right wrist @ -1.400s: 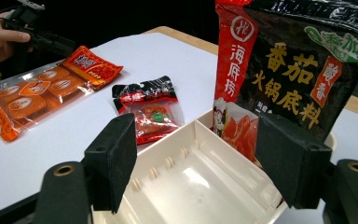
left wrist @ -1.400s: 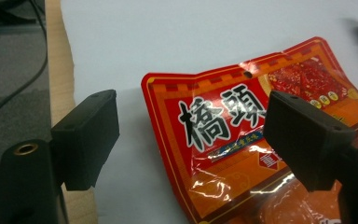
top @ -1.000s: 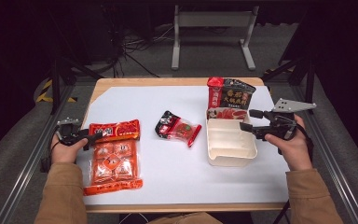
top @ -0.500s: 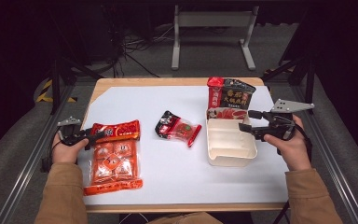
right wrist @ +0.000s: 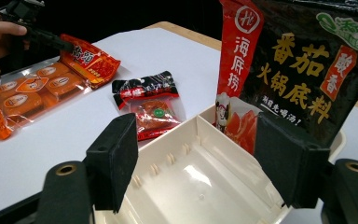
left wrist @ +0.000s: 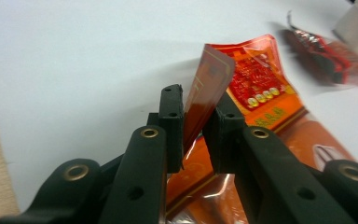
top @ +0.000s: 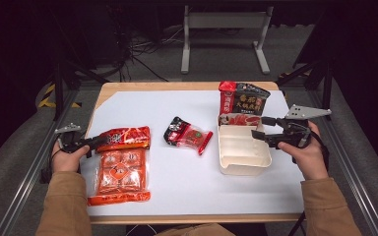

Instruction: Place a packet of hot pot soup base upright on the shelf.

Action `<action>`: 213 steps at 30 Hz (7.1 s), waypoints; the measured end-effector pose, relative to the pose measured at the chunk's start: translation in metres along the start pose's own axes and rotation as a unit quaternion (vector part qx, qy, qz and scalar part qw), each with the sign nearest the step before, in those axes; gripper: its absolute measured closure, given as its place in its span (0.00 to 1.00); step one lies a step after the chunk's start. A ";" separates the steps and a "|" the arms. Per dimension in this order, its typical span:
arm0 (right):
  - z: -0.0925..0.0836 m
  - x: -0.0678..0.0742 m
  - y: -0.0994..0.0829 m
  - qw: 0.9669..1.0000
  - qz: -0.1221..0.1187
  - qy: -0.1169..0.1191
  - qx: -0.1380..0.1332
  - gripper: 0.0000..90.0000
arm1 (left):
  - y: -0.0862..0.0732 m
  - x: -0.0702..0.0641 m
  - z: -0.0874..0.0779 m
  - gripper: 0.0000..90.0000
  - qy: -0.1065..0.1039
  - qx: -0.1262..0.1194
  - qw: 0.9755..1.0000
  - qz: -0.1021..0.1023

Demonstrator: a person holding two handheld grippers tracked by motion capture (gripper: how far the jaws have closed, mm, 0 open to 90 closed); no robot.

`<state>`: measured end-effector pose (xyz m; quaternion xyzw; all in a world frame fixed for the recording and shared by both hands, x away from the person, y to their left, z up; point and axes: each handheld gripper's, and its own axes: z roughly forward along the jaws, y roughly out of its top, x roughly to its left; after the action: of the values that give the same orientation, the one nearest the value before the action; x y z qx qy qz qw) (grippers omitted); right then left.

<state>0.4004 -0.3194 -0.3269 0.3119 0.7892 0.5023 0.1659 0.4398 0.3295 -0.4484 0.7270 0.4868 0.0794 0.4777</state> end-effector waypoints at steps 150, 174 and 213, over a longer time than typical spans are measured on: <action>0.061 0.096 0.025 0.988 -0.090 0.124 -0.036 0.39 | 0.088 -0.269 -0.062 1.00 -0.178 -0.157 0.933 0.269; 0.087 0.111 0.014 0.975 -0.112 0.186 -0.050 0.30 | 0.088 -0.289 -0.044 1.00 -0.215 -0.158 0.921 0.285; 0.066 0.119 0.025 0.959 -0.159 0.234 -0.031 0.78 | 0.088 -0.277 -0.042 0.97 -0.221 -0.169 0.924 0.260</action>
<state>0.3572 -0.1879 -0.3277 0.0504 0.8292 0.5530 0.0640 0.3290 0.1325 -0.2610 0.7355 0.1415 0.1195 0.6518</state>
